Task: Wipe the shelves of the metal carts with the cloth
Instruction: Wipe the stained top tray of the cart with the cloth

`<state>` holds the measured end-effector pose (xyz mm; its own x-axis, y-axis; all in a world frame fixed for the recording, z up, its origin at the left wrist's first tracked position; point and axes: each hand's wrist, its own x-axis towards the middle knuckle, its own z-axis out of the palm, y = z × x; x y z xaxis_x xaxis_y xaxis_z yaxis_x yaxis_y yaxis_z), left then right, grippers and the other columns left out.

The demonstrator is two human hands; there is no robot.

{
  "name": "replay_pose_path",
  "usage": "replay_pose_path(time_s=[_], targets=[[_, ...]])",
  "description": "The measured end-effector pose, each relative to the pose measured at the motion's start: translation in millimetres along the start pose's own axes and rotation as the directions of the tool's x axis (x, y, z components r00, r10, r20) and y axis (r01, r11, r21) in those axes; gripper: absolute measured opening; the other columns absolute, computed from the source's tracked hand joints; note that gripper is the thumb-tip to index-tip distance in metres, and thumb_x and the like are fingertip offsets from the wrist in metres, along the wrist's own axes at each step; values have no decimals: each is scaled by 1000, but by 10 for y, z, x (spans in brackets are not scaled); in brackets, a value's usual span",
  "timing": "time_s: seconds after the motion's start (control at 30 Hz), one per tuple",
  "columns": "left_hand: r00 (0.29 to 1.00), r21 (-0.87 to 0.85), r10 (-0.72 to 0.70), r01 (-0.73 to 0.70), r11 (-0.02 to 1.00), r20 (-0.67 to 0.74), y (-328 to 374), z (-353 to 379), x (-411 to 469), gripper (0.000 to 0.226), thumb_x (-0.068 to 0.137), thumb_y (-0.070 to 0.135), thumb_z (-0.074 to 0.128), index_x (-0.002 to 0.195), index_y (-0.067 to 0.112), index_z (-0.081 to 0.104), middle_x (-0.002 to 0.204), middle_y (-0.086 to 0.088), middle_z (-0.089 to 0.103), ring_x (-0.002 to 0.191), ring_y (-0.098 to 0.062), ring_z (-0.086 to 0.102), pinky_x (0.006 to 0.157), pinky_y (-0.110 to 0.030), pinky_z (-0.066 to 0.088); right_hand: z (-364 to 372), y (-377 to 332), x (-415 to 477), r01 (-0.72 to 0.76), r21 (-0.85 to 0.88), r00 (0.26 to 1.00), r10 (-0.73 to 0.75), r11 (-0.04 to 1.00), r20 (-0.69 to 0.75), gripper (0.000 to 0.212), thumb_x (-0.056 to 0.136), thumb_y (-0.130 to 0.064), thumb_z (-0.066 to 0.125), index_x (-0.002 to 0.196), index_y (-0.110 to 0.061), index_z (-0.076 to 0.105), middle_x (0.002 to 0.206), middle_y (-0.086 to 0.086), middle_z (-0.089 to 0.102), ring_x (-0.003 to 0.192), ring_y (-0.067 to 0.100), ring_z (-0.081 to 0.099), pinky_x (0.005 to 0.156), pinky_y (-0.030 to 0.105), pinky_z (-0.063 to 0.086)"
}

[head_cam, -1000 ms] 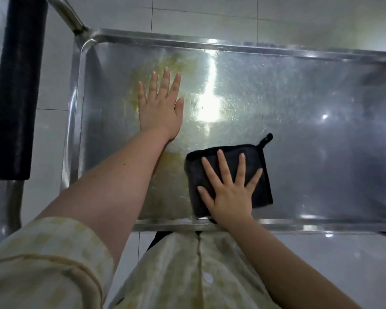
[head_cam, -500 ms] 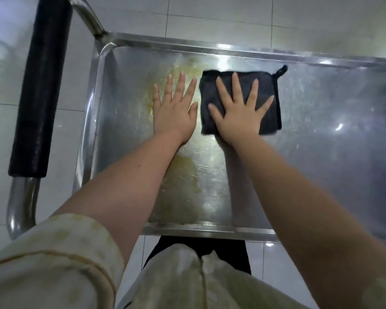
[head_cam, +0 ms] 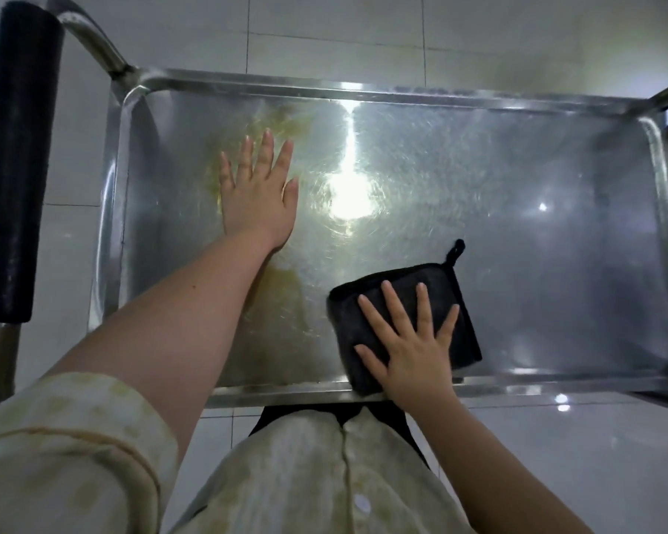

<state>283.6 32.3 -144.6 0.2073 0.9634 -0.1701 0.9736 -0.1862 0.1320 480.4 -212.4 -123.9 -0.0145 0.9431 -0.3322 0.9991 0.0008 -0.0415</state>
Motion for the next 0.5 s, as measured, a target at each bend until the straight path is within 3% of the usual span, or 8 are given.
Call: replay_pose_path(time_s=[0.13, 0.27, 0.4, 0.5], targets=[[1000, 2, -9, 9, 1000, 3, 10, -5, -30, 59, 99, 47, 6, 156, 34, -3, 164, 3, -7, 150, -24, -10, 120, -53, -5, -16, 753, -229, -145, 13, 989, 145, 989, 43, 65, 94, -69, 6, 153, -40, 10, 163, 0, 15, 148, 41, 3, 108, 75, 8], [1000, 7, -10, 10, 1000, 0, 21, 6, -36, 60, 99, 48, 4, 156, 32, -4, 164, 2, -7, 150, -25, -10, 120, -53, -5, -95, 822, -97, -132, 15, 988, 131, 991, 78, 65, 94, -69, 4, 153, -41, 8, 163, -1, 12, 148, 43, 0, 108, 76, 6], [1000, -20, -4, 4, 1000, -14, 5, 26, -32, 59, 99, 49, 5, 156, 33, -3, 164, 2, -7, 150, -24, -11, 120, -52, -7, -352, 801, 940, -152, 79, 988, 155, 985, -29, 66, 88, -75, 7, 148, -53, -11, 164, -10, -6, 148, 38, -12, 110, 71, -8], [1000, -28, -7, 7, 1000, -17, 2, 33, -35, 59, 100, 50, 6, 156, 34, -2, 164, 3, -7, 150, -22, -12, 120, -51, -8, -645, 960, 1992, -239, 123, 967, 248, 963, -59, 65, 88, -75, 10, 147, -55, -9, 163, -13, -10, 148, 37, -14, 108, 72, -10]])
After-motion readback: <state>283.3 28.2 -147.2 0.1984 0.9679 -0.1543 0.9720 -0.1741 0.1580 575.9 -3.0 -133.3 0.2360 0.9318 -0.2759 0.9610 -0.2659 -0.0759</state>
